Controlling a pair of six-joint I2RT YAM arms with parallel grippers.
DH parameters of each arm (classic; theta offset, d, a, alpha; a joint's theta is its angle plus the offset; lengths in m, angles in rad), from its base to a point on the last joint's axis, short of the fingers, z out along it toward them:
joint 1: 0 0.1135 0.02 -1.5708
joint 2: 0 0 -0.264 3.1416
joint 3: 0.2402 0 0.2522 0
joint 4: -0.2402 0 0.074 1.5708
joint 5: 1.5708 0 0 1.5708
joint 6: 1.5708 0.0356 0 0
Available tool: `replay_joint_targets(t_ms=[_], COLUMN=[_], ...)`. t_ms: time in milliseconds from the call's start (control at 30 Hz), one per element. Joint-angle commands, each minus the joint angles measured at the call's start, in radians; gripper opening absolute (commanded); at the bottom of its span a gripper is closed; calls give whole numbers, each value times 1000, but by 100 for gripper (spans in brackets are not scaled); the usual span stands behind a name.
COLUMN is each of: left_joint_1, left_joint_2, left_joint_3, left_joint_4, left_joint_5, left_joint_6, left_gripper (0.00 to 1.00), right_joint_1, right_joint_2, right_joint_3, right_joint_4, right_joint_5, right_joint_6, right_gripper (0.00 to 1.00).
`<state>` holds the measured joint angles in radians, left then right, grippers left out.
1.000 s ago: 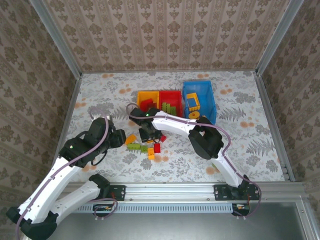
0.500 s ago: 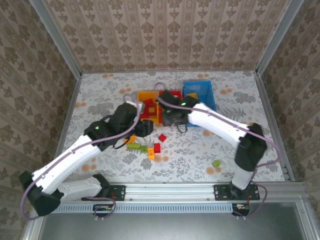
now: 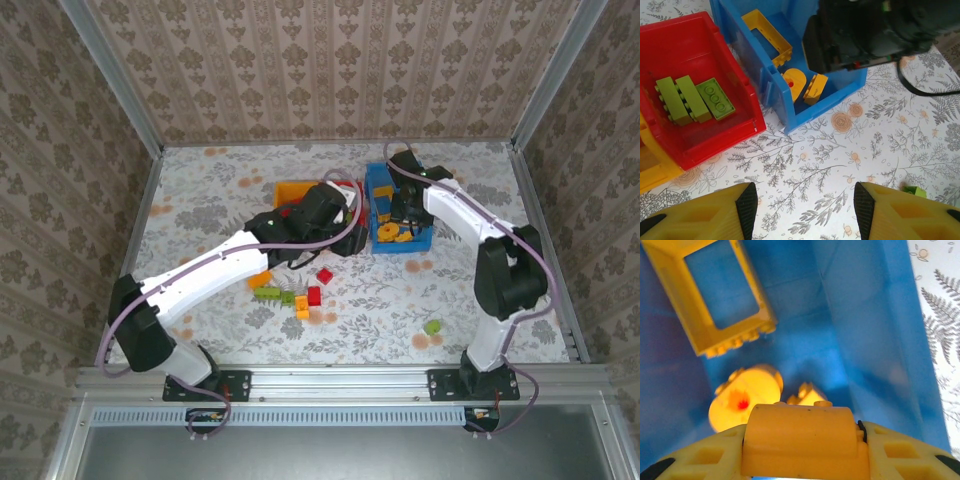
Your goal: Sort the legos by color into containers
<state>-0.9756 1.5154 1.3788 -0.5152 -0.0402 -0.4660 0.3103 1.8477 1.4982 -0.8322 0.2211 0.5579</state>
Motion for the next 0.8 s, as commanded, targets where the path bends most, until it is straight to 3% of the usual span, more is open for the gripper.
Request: replay_joint_targets(t_ms=[0,200,400,767], left_joint_1=[-13,-19,-23,-12], left_joint_2=[1,-11,-32,-64], left_joint_3=[30,-1,-33,-81], left_joint_4=[22,17,7,-38], left_joint_5=[9,-8,-16,-28], left_joint_6=[24,16,17,23], left_gripper=[56,56,57,57], right_joint_1=[-18,-25,-18,20], right_joint_2=[68,151,124,-66], right_joint_3=[83,127,117,70], right_joint_4=[4,-10,-7,-25], right_joint_5=[-42,-73,-86,-35], right_joint_6=[27,72,95,116], right_gripper=[39,56,67,68])
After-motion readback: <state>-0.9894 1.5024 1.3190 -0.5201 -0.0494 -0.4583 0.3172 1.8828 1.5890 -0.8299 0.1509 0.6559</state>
